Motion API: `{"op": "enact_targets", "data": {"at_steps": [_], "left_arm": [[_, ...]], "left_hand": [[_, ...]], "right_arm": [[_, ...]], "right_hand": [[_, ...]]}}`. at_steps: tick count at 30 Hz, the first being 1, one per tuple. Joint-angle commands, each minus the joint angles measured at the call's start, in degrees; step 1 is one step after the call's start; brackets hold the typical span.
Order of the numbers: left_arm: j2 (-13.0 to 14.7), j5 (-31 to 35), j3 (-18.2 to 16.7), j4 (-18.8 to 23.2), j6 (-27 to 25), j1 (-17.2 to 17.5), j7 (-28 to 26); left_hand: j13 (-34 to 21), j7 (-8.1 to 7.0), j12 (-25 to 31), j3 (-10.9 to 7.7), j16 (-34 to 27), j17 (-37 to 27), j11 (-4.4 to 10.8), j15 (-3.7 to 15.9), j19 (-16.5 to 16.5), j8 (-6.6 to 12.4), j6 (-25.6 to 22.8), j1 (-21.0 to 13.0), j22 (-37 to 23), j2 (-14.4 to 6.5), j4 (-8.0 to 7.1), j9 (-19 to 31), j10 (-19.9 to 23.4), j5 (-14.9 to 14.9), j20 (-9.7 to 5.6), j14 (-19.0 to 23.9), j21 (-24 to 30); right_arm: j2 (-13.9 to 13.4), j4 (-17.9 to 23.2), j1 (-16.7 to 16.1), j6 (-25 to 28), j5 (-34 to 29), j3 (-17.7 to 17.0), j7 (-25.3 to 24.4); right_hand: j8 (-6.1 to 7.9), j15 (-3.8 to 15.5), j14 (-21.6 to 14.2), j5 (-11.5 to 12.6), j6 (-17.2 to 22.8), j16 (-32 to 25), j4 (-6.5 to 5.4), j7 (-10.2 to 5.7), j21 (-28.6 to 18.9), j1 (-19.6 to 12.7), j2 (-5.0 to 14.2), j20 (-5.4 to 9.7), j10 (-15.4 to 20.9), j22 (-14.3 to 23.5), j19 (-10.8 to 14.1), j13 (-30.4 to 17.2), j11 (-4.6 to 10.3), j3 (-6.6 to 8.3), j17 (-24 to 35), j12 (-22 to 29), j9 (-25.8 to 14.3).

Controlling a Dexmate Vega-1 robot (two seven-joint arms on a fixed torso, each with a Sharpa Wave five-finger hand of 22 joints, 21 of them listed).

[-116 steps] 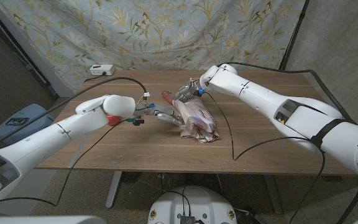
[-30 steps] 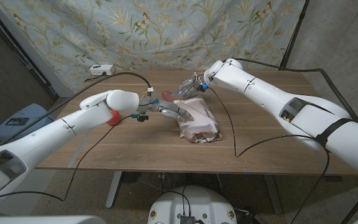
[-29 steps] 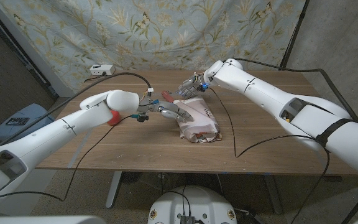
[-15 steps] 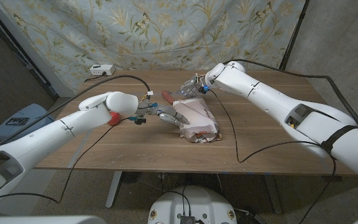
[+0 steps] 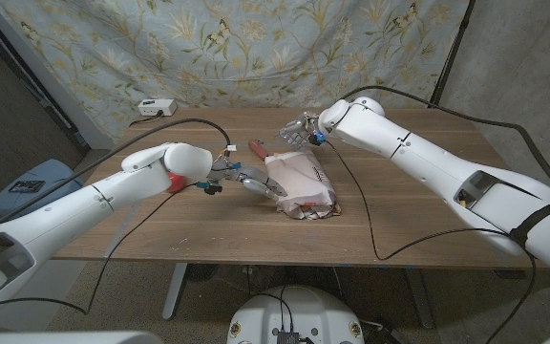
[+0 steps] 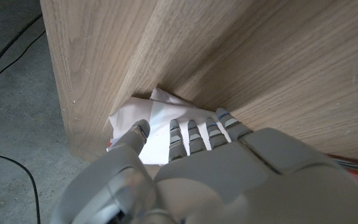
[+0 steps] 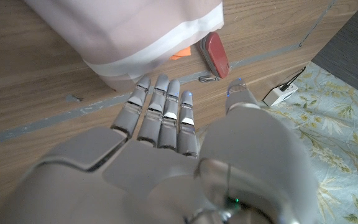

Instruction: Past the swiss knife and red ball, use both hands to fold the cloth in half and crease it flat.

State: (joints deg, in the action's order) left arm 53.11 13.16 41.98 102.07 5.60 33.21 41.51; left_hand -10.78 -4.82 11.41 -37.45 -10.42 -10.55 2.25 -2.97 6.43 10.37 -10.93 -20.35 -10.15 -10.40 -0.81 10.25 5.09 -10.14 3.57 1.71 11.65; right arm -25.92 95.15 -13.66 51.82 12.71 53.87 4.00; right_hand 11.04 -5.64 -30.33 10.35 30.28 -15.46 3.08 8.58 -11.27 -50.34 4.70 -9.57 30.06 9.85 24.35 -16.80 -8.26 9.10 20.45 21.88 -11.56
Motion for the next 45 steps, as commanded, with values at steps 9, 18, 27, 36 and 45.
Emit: {"op": "enact_targets", "data": {"at_steps": [9,18,27,36,45], "left_arm": [[-1.0,0.4,0.6,-2.3,-0.1,-1.2,0.7],[-1.6,0.2,0.9,-3.5,0.3,-1.9,0.8],[-1.7,0.3,0.9,-3.5,-0.1,-2.0,0.4],[-1.6,0.4,1.0,-2.7,-1.2,-1.8,0.4],[-1.8,0.4,1.1,-2.1,-2.0,-1.8,0.3]], "left_hand": [[-0.2,-0.17,0.0,-0.3,0.1,0.0,-0.05,-0.05,-0.3,-0.14,0.5,0.6,-0.2,0.0,-0.49,0.1,-0.3,0.0,0.03,-0.6,-0.1],[-0.2,-0.3,0.1,-0.44,0.1,0.1,0.04,0.11,-0.3,-0.1,0.5,0.7,-0.2,0.1,-0.55,0.1,-0.2,0.0,-0.05,-0.5,0.0],[-0.2,-0.34,0.1,-0.59,0.1,0.2,0.11,0.19,-0.2,-0.07,0.6,0.7,-0.2,0.1,-0.62,0.1,-0.2,-0.1,-0.03,-0.4,0.0],[-0.1,-0.34,0.1,-0.71,0.0,0.2,0.09,0.19,-0.2,-0.01,0.6,0.8,-0.2,0.2,-0.74,0.1,-0.3,-0.1,-0.03,-0.3,0.0],[-0.1,-0.42,0.2,-0.79,-0.1,0.2,0.15,0.29,-0.2,0.01,0.6,1.0,-0.2,0.2,-0.91,0.1,-0.3,-0.1,-0.03,-0.1,0.1]], "right_arm": [[-5.6,11.3,0.7,6.5,-8.1,8.7,-2.6],[-6.9,13.6,1.4,8.1,-12.7,11.7,-2.5],[-6.1,13.8,4.1,11.6,-17.5,17.8,-0.7],[-4.6,12.3,6.7,12.9,-22.1,24.3,0.8],[-4.4,10.9,6.3,12.1,-25.3,26.2,1.0]], "right_hand": [[0.32,0.05,2.3,0.1,-0.4,1.4,-6.9,-1.65,0.2,12.5,3.03,1.28,-1.1,0.2,-0.9,2.3,1.32,-2.84,-0.6,-3.7,0.5],[0.57,0.06,3.5,0.4,0.2,1.9,-8.82,-2.78,0.4,16.2,3.38,1.63,-1.3,0.3,-1.8,2.9,1.89,-3.88,-0.9,-4.7,0.6],[0.71,0.08,3.7,0.6,0.7,2.0,-9.79,-2.87,0.2,18.2,3.52,1.92,-1.1,0.3,-1.8,3.2,1.89,-4.42,-1.0,-5.2,0.6],[0.75,0.18,3.8,0.7,1.0,2.1,-10.43,-2.76,0.2,19.6,3.5,1.95,-1.0,0.3,-1.8,3.4,1.87,-4.87,-1.2,-5.5,0.7],[0.82,0.43,3.8,0.8,1.3,2.2,-11.18,-2.82,0.1,21.4,3.6,2.23,-0.7,0.3,-1.8,3.7,2.23,-5.36,-1.3,-5.8,0.7]]}}
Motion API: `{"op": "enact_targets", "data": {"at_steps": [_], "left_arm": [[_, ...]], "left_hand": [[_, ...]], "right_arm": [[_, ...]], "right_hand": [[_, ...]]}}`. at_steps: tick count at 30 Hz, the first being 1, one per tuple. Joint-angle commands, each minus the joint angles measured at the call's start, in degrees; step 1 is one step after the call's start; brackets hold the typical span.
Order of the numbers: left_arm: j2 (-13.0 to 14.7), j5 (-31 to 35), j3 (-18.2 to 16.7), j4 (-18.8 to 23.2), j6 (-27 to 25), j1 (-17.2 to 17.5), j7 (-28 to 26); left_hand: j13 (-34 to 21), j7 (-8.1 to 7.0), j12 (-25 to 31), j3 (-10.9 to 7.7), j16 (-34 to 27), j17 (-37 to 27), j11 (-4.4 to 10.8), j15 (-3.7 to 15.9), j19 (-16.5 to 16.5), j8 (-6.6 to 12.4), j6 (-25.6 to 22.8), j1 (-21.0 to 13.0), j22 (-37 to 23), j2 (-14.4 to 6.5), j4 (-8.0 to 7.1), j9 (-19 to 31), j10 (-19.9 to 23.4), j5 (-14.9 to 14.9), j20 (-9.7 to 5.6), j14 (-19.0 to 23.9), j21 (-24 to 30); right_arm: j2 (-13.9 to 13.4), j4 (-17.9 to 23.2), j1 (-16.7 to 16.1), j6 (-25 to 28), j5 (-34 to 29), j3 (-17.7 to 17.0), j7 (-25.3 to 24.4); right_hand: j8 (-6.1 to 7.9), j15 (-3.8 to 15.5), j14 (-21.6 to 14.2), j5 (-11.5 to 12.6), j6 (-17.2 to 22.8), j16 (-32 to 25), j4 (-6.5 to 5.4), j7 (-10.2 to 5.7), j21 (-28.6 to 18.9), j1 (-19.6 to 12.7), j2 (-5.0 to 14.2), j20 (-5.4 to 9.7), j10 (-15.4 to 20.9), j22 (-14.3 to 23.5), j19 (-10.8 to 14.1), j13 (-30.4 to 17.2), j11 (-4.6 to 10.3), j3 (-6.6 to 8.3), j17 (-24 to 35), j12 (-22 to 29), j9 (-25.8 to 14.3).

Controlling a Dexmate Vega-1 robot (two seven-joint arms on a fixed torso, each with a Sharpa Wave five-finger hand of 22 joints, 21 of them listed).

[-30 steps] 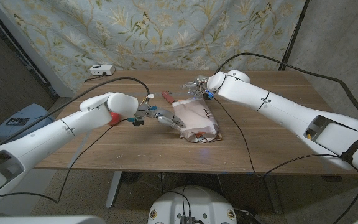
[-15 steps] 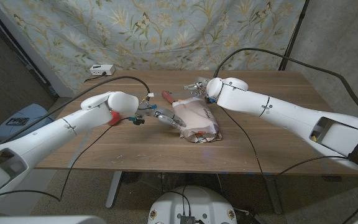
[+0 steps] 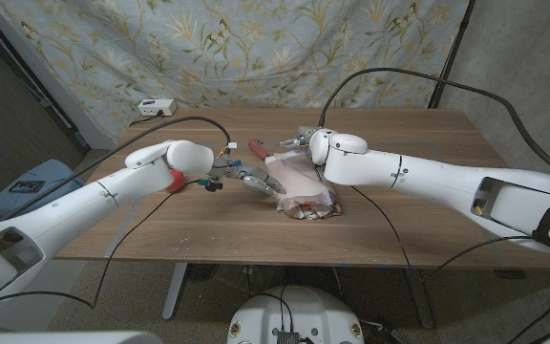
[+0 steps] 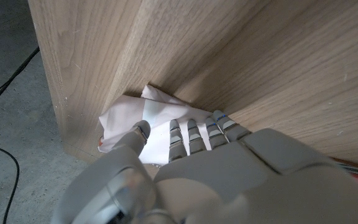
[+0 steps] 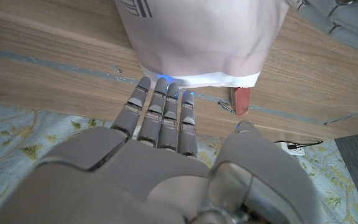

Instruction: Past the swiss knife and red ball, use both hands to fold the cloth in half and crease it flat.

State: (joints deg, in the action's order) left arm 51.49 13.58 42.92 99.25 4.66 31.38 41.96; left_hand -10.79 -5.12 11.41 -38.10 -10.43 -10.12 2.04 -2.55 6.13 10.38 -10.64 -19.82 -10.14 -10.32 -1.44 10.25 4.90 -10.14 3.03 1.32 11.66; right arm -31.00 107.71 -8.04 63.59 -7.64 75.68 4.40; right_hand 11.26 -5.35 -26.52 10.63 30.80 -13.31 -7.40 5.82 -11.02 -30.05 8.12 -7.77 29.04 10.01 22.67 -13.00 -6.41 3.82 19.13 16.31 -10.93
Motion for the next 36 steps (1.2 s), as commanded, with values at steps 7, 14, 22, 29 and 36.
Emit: {"op": "enact_targets", "data": {"at_steps": [7,14,22,29,36], "left_arm": [[-0.3,0.0,0.3,0.9,-1.3,-0.1,-0.1],[-0.3,-0.2,0.3,1.0,-1.5,-0.2,-0.1],[-0.3,-0.3,0.3,0.7,-1.1,-0.3,-0.2],[-0.4,-0.6,0.3,-0.3,-0.1,-0.5,-0.3],[-0.5,-0.9,0.3,-1.0,0.6,-0.7,-0.5]], "left_hand": [[-0.1,-0.18,0.2,-0.2,-0.1,-0.2,0.43,0.08,0.1,-0.02,0.4,0.6,-0.2,0.2,-0.38,0.1,0.1,-0.1,0.45,0.6,0.1],[-0.1,-0.21,0.2,-0.22,-0.1,-0.2,0.46,0.14,0.2,-0.01,0.4,0.8,-0.2,0.3,-0.51,0.1,0.0,-0.1,0.44,0.6,0.1],[-0.1,-0.28,0.2,-0.26,-0.1,-0.2,0.4,0.19,0.2,-0.02,0.5,0.9,-0.2,0.4,-0.58,0.1,0.0,-0.1,0.41,0.5,0.1],[-0.1,-0.27,0.2,-0.34,0.0,-0.1,0.42,0.26,0.2,-0.02,0.6,0.9,-0.2,0.4,-0.56,0.1,0.0,-0.1,0.42,0.5,0.1],[-0.1,-0.29,0.2,-0.42,0.0,-0.1,0.42,0.32,0.2,0.02,0.5,0.9,-0.2,0.4,-0.52,0.1,0.0,-0.1,0.41,0.5,0.1]], "right_arm": [[1.1,-3.8,-0.3,-1.9,-6.3,4.3,1.5],[1.6,-6.6,-1.6,-5.3,-7.9,4.0,2.6],[2.6,-8.4,-3.2,-7.1,-8.9,2.3,4.2],[1.3,-4.8,-3.7,-5.9,-11.4,0.9,4.5],[0.1,-0.5,-3.2,-3.9,-14.0,0.5,5.9]], "right_hand": [[0.63,0.47,-0.2,0.7,1.1,-0.1,-1.21,0.07,-0.3,2.4,0.28,0.86,0.9,0.1,0.1,0.0,0.43,-0.43,-0.1,-0.3,0.0],[0.64,0.75,-0.2,0.8,1.2,0.0,-1.55,-0.03,-0.2,3.5,0.21,1.01,1.1,0.1,0.0,0.2,0.59,-0.81,-0.2,-0.5,0.0],[0.65,0.92,-0.2,0.9,1.4,0.0,-1.83,-0.14,-0.2,4.6,0.24,1.4,1.3,0.1,-0.1,0.3,0.8,-1.12,-0.3,-0.7,0.0],[0.62,1.14,-0.3,1.0,1.5,-0.1,-1.98,-0.33,-0.2,5.4,0.35,1.49,1.4,0.1,-0.2,0.4,1.03,-1.28,-0.4,-0.9,0.1],[0.55,1.16,-0.3,1.1,1.4,0.0,-2.03,-0.43,-0.2,6.0,0.41,1.47,1.4,0.1,-0.3,0.4,1.14,-1.4,-0.5,-1.0,0.1]]}}
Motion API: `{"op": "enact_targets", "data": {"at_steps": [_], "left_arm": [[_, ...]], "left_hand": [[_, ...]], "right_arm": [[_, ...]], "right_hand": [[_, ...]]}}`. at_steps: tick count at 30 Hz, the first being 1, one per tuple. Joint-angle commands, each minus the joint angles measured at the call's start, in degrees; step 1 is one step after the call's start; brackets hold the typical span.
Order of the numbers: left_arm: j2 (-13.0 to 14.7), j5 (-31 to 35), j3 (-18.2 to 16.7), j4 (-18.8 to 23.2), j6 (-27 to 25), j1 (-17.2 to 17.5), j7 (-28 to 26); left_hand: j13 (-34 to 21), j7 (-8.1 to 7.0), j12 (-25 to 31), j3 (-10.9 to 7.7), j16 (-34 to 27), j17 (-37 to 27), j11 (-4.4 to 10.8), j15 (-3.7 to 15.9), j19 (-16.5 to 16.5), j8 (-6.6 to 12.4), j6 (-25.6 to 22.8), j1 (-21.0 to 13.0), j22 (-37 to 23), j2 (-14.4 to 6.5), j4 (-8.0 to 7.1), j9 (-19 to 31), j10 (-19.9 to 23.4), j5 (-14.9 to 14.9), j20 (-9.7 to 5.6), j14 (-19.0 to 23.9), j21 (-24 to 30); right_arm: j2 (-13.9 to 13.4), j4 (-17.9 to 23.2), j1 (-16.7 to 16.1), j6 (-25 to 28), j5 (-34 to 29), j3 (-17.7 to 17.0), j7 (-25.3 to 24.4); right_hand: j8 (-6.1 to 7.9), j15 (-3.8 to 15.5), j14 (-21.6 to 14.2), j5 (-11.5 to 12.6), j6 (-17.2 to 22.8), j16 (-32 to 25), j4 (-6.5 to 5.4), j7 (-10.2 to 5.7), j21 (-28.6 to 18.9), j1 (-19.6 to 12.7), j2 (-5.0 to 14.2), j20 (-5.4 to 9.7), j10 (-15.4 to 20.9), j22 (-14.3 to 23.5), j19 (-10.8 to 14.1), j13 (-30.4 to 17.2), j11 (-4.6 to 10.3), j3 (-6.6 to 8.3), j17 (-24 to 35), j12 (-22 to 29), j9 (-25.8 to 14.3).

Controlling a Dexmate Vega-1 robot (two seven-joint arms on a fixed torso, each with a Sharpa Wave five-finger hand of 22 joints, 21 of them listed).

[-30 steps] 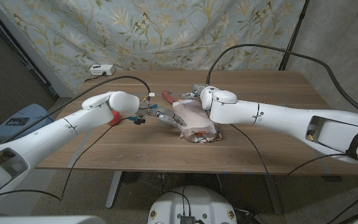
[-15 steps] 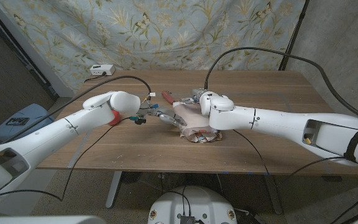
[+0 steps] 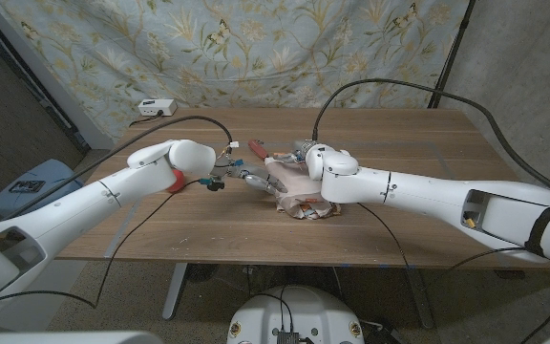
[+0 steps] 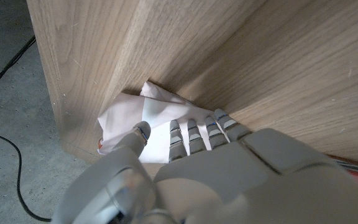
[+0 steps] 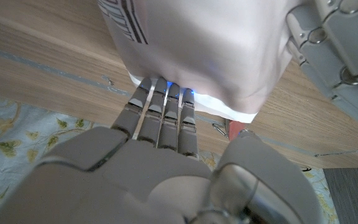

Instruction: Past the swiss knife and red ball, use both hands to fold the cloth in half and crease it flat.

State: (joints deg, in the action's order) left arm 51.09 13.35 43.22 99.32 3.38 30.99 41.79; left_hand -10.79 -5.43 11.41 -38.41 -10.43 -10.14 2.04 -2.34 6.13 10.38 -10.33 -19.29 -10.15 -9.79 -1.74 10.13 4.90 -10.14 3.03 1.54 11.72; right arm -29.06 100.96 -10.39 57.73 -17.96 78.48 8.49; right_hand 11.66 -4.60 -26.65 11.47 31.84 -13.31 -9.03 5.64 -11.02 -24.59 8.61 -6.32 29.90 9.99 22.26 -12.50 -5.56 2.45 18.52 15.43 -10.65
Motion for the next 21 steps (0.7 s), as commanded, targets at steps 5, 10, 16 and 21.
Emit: {"op": "enact_targets", "data": {"at_steps": [5,10,16,21], "left_arm": [[-0.1,-1.0,-0.1,-1.5,2.3,-0.3,-0.3],[0.1,-1.1,-0.2,-1.8,2.6,-0.2,-0.4],[0.2,-1.3,-0.3,-2.3,3.2,-0.2,-0.6],[0.3,-1.2,-0.5,-2.6,3.4,-0.2,-0.8]], "left_hand": [[-0.1,0.07,0.2,-0.18,0.1,0.0,0.41,0.05,0.1,0.01,0.2,0.3,-0.2,-0.1,-0.18,0.2,0.0,-0.1,0.42,0.3,0.1],[-0.1,0.09,0.2,-0.23,0.1,0.0,0.45,0.1,0.1,-0.01,0.3,0.3,-0.2,-0.1,-0.07,0.2,0.0,-0.1,0.43,0.2,0.1],[-0.1,0.06,0.2,-0.21,0.1,0.0,0.43,0.06,0.0,0.0,0.3,0.3,-0.2,-0.2,0.0,0.2,-0.1,-0.1,0.43,0.1,0.0],[-0.1,0.08,0.2,-0.19,0.1,0.1,0.34,0.05,0.0,0.01,0.4,0.2,-0.2,-0.2,0.1,0.2,-0.2,-0.1,0.41,0.1,0.0]], "right_arm": [[-2.4,9.1,0.5,4.7,-5.5,-0.9,4.1],[-2.9,11.6,0.8,7.6,-6.4,0.0,5.0],[-3.6,14.4,0.8,11.1,-6.5,1.0,5.0],[-4.3,16.7,1.1,14.3,-5.6,2.1,4.5]], "right_hand": [[0.05,0.02,0.0,0.3,0.1,0.1,-0.37,-0.37,-0.1,1.0,-0.13,-0.07,0.6,0.1,0.0,0.0,0.43,-0.15,0.0,-0.3,-0.2],[-0.03,-0.04,0.0,0.4,0.0,0.2,-0.34,-0.43,0.0,1.4,-0.12,-0.38,0.6,0.1,-0.3,0.1,0.57,-0.22,-0.1,-0.4,-0.2],[-0.07,-0.08,0.1,0.5,-0.1,0.2,-0.25,-0.44,0.0,1.6,-0.11,-0.39,0.6,0.1,-0.4,0.1,0.59,-0.24,-0.2,-0.6,-0.2],[-0.11,0.01,0.1,0.6,-0.1,0.2,-0.17,-0.59,0.0,1.8,-0.03,-0.28,0.7,0.1,-0.6,0.2,0.69,-0.22,-0.3,-0.7,-0.1]]}}
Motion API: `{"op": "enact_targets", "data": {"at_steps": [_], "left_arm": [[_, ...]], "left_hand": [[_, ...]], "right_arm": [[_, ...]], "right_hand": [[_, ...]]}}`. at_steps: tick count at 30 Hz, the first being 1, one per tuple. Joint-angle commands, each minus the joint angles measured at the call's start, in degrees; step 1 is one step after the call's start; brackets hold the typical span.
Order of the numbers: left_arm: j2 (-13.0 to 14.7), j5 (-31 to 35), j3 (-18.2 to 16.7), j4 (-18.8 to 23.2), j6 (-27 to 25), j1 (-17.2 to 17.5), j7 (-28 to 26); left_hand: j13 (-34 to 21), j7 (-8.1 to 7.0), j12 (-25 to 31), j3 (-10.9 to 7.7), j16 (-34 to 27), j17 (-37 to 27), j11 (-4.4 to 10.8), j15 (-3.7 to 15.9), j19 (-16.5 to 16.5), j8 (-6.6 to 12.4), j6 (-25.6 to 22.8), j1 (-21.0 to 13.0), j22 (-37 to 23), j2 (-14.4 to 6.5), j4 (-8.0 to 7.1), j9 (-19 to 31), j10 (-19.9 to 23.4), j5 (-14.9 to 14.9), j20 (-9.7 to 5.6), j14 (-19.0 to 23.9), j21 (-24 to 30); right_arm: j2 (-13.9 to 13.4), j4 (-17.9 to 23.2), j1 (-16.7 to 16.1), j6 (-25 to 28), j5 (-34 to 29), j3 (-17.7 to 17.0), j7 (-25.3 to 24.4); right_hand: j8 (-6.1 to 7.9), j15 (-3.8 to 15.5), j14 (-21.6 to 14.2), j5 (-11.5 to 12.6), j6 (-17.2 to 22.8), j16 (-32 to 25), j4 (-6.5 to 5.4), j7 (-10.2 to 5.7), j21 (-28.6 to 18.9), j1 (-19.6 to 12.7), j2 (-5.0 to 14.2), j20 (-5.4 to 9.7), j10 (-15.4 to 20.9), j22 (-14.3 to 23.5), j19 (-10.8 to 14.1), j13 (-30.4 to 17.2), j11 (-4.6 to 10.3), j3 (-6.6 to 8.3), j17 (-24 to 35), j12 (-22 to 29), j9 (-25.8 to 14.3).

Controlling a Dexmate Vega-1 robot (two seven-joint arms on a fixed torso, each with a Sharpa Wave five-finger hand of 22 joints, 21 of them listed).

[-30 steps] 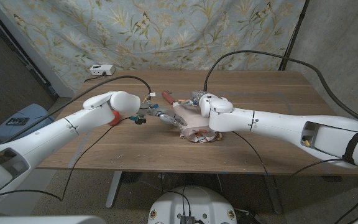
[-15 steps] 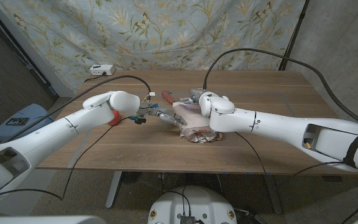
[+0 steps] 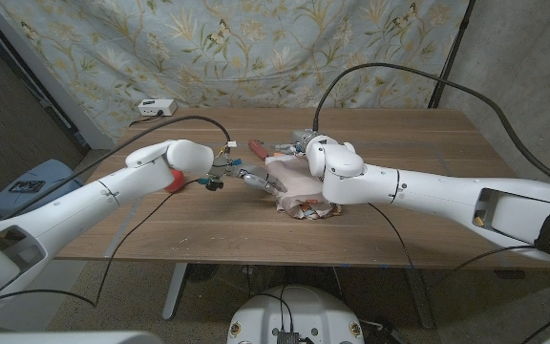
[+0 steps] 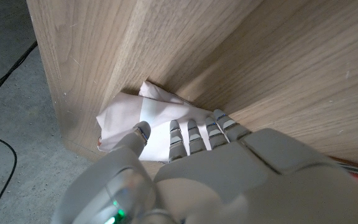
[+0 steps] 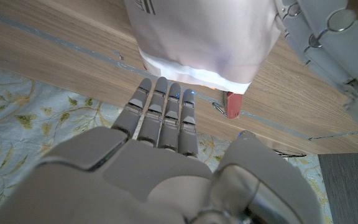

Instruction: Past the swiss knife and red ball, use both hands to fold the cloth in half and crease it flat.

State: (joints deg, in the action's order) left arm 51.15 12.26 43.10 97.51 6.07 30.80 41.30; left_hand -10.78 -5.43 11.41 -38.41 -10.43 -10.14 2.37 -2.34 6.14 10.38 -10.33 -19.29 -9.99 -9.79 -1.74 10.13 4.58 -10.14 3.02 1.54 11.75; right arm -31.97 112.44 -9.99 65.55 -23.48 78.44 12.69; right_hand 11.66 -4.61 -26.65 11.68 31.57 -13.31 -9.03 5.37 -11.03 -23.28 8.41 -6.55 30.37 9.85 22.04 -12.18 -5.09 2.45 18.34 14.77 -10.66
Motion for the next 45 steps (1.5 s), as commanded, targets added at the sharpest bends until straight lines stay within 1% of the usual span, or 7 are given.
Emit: {"op": "enact_targets", "data": {"at_steps": [1,11,17,24,28,36,45], "left_arm": [[0.3,-0.2,-0.5,-0.9,0.7,0.0,-0.4],[0.9,-0.4,-0.9,-0.9,0.8,0.4,-0.8],[1.1,-0.3,-1.1,-1.0,1.3,0.5,-0.9],[1.4,-0.3,-1.3,-1.0,1.7,0.5,-0.8],[1.6,-0.3,-1.5,-1.0,1.9,0.6,-0.9],[1.3,-0.6,-1.6,-1.3,2.4,0.5,-1.0],[1.3,-1.3,-2.2,-0.8,2.0,0.7,-1.6]], "left_hand": [[-0.1,0.09,0.2,-0.19,0.1,0.1,0.03,0.05,0.0,0.01,0.4,0.2,-0.3,-0.2,0.12,0.2,0.1,-0.1,0.44,0.1,0.0],[-0.1,0.04,0.2,-0.1,0.1,0.1,-0.01,0.04,0.0,0.04,0.4,0.1,-0.3,-0.3,0.25,0.2,0.1,0.0,0.44,0.0,0.0],[-0.1,0.02,0.2,-0.11,0.1,0.1,0.07,0.06,-0.1,0.05,0.4,0.1,-0.3,-0.3,0.35,0.2,0.1,0.0,0.42,0.0,0.0],[-0.1,0.03,0.2,-0.1,0.1,0.1,0.11,0.07,-0.1,0.06,0.4,0.0,-0.3,-0.4,0.48,0.2,0.1,0.0,0.47,-0.1,0.0],[-0.1,0.05,0.3,-0.1,0.1,0.1,0.09,0.08,-0.1,0.1,0.3,-0.1,-0.3,-0.5,0.56,0.2,0.1,0.0,0.42,-0.1,0.0],[-0.2,0.07,0.3,-0.14,0.1,0.1,0.09,0.07,-0.1,0.16,0.2,-0.3,-0.3,-0.6,0.77,0.2,0.1,0.0,0.44,-0.2,0.0],[-0.2,-0.04,0.3,-0.12,0.1,0.1,0.07,0.09,-0.1,0.2,0.1,-0.5,-0.3,-0.6,0.99,0.2,0.1,0.0,0.38,-0.2,0.0]], "right_arm": [[-1.6,5.7,0.8,7.1,0.2,2.4,0.2],[-2.0,10.1,2.2,14.4,5.1,5.8,-3.6],[-2.3,11.0,-0.5,14.4,3.6,4.5,-3.1],[-1.3,9.5,-4.3,14.4,-3.0,2.9,0.6],[-1.0,8.5,-5.7,14.4,-2.9,2.7,-1.6],[-1.2,7.1,-7.0,13.2,3.0,2.0,-8.9],[-1.9,5.0,-8.8,8.7,7.3,0.8,-14.6]], "right_hand": [[-0.11,0.04,0.1,0.4,0.1,0.2,-0.17,-0.31,0.0,0.5,0.18,-0.05,0.2,0.2,-0.4,-0.1,0.25,-0.21,-0.1,-0.1,-0.1],[-0.03,-0.04,-0.1,0.6,0.4,0.2,0.02,-0.28,-0.1,0.8,0.24,-0.29,0.3,0.2,-0.3,-0.1,0.19,-0.16,-0.3,-0.3,-0.1],[-0.05,0.1,-0.1,0.7,0.3,0.3,0.14,-0.4,0.0,0.9,0.36,0.07,0.3,0.2,-0.5,0.0,0.25,-0.06,-0.4,-0.4,-0.1],[0.0,0.27,-0.4,0.8,0.5,0.2,0.18,-0.39,0.0,1.1,0.59,0.12,0.7,0.2,-0.6,0.0,0.33,0.07,-0.5,-0.5,-0.1],[0.1,0.22,-0.8,1.0,0.8,0.0,0.19,-0.43,-0.1,1.3,0.78,0.11,1.2,0.2,-0.4,0.0,0.43,0.18,-0.6,-0.4,-0.1],[0.32,0.89,-1.6,1.2,1.6,-0.2,0.26,-0.67,-0.4,1.7,1.01,0.52,2.1,0.2,0.3,0.1,0.73,0.42,-0.9,-0.4,-0.1],[0.42,1.18,-2.1,1.3,2.0,-0.4,0.3,-0.82,-0.5,2.0,1.14,0.73,2.7,0.2,0.6,0.1,0.74,0.6,-1.0,-0.4,-0.1]]}}
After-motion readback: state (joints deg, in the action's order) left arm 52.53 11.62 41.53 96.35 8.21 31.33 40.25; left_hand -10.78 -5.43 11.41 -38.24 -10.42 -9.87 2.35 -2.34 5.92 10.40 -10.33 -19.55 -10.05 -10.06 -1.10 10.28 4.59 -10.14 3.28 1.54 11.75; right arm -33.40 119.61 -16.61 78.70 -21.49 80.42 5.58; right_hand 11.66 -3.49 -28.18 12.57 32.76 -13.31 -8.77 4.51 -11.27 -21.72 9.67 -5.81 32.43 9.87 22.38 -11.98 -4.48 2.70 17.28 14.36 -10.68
